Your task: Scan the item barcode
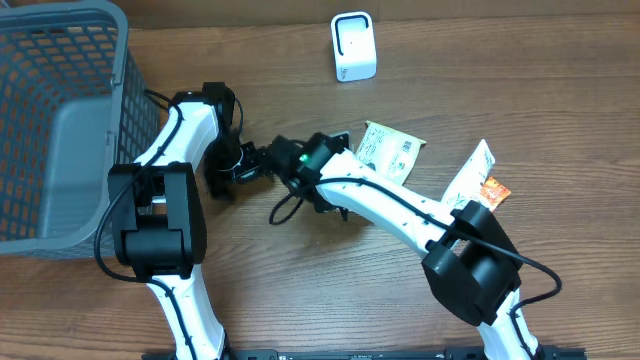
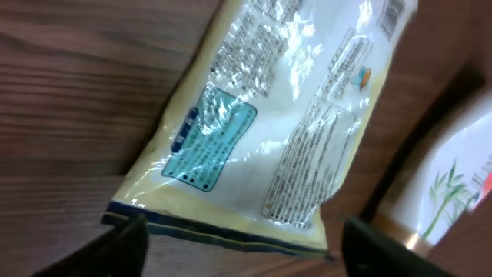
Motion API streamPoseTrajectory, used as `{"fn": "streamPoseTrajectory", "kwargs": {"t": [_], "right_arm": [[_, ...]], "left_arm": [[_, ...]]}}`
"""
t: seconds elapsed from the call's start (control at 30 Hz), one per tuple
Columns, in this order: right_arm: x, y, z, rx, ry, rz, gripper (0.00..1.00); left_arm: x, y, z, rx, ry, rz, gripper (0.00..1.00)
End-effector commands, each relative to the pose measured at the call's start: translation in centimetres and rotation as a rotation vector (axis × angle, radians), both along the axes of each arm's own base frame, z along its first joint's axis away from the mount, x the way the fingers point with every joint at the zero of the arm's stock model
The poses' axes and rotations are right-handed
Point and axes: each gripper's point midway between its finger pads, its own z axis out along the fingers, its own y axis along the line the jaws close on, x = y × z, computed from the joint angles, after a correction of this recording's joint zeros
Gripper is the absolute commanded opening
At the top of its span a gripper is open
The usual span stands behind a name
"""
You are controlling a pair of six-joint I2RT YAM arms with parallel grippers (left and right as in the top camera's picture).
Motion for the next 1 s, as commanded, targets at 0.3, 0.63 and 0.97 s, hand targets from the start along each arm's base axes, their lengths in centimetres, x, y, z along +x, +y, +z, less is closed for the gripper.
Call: {"fn": "streamPoseTrajectory", "kwargs": {"t": [0.3, 0.63, 0.97], "right_arm": [[6.5, -5.1, 5.0, 0.317, 0.118, -0.169, 0.91], [7.7, -13.7, 5.4, 0.495, 0.283, -0.325, 0.94], [8.3, -17.8, 5.4, 0.5, 0.279, -0.378, 0.94]], "left_arm": [[-1.6, -13.1, 4.4, -0.611, -0.075, -0.266, 1.0], [0.1, -19.0, 2.5, -0.492, -0.152, -0.267, 1.0], [-1.3, -20.2, -1.9, -0.467, -0.026, -0.22, 1.0]]}}
